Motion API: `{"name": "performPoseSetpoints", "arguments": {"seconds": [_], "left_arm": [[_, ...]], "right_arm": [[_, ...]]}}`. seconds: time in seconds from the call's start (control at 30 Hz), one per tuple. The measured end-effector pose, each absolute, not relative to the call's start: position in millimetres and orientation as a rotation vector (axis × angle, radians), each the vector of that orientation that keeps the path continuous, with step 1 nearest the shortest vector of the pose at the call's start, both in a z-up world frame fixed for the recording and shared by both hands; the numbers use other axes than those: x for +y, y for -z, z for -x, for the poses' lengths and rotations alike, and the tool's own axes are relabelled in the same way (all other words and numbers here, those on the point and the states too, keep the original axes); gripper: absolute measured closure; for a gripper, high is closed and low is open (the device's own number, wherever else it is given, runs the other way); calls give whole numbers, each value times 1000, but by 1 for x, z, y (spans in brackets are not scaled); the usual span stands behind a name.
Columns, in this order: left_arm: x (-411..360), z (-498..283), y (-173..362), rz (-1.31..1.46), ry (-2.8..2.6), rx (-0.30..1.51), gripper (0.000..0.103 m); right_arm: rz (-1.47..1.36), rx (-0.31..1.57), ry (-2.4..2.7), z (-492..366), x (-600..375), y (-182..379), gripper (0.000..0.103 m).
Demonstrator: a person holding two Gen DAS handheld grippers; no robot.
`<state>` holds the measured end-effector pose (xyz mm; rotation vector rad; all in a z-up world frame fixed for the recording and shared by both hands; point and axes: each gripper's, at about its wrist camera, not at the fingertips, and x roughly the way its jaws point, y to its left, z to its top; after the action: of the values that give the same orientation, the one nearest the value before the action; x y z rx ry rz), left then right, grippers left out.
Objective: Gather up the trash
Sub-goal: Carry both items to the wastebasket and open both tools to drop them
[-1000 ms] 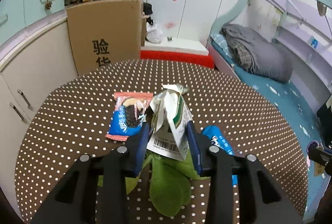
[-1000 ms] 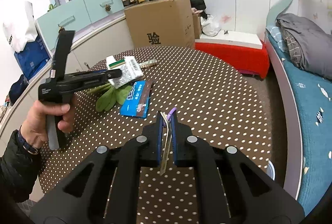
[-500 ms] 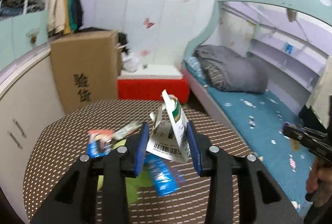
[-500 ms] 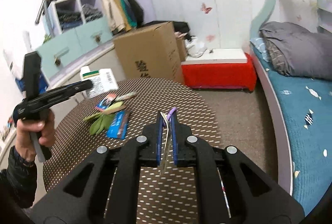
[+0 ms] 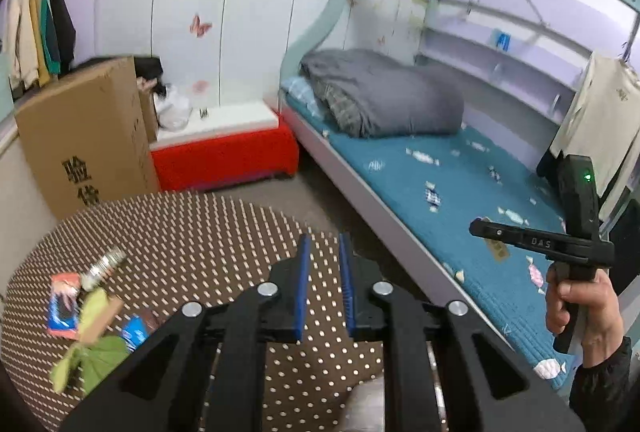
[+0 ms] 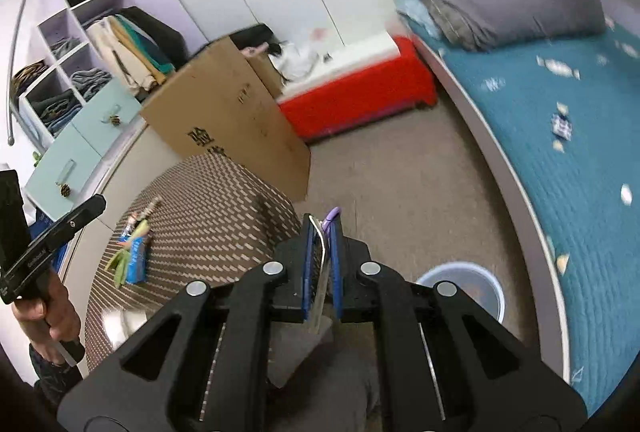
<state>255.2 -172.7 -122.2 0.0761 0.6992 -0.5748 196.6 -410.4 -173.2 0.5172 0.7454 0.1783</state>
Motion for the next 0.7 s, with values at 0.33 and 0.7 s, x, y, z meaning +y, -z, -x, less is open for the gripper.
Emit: {"name": "performPoseSetpoints", "arguments": {"seconds": [0.33, 0.7], "left_arm": [[-189, -170, 159, -172, 755, 706, 5], [-207, -164, 188, -205, 707, 780, 5]], "right_arm": [[-584, 779, -199, -186, -412, 222, 95], [-672, 914, -125, -203, -432, 294, 95]]}}
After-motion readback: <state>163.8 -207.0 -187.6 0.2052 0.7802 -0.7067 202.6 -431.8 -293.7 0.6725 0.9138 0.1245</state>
